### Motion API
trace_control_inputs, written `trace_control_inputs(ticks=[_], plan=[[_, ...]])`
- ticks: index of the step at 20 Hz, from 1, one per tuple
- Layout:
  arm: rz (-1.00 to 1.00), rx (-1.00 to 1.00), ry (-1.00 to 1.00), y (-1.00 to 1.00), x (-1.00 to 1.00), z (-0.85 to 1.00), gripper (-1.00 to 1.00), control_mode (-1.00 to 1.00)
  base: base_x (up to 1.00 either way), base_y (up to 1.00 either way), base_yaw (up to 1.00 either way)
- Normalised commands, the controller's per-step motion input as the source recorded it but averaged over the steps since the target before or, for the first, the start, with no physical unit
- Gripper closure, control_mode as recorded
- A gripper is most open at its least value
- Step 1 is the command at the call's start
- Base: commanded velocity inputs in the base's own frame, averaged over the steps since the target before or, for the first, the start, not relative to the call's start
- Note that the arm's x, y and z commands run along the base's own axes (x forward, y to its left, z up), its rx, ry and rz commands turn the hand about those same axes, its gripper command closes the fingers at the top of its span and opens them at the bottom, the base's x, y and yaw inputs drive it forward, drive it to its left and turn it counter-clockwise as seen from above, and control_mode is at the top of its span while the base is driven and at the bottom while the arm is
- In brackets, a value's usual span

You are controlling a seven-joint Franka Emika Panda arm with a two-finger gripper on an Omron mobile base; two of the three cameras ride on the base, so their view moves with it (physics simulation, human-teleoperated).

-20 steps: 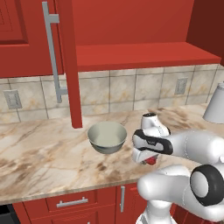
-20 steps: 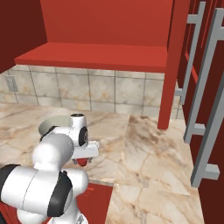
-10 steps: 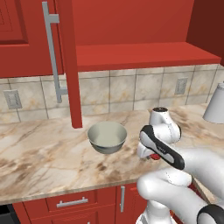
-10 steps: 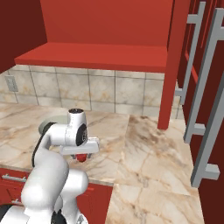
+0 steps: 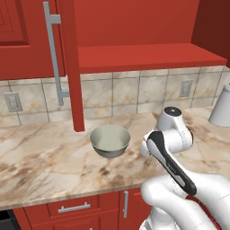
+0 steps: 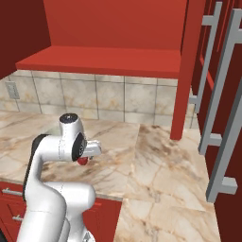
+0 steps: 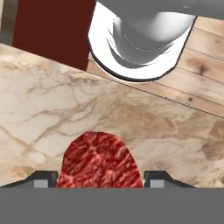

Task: Retrieve the bowl from the cabinet, then place the raw meat into the bowl to avoid contamination.

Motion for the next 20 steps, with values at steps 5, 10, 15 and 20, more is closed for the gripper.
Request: trace_control_inputs(ticks=[5,10,15,20], plan=[[0.0,0.0,-0.29,0.13,0.0,0.51,1.0,-1.0,0.0,0.0,0.0],[0.0,0.02,-0.18,0.09,0.0,0.6,1.0,-1.0,0.0,0.0,0.0],[0.0,0.03,-0.07,0.19,0.0,0.51,1.0,-1.0,0.0,0.0,0.0],[0.0,0.0,0.0,0.45,0.18,0.21,1.0,-1.0,0.0,0.0,0.0]])
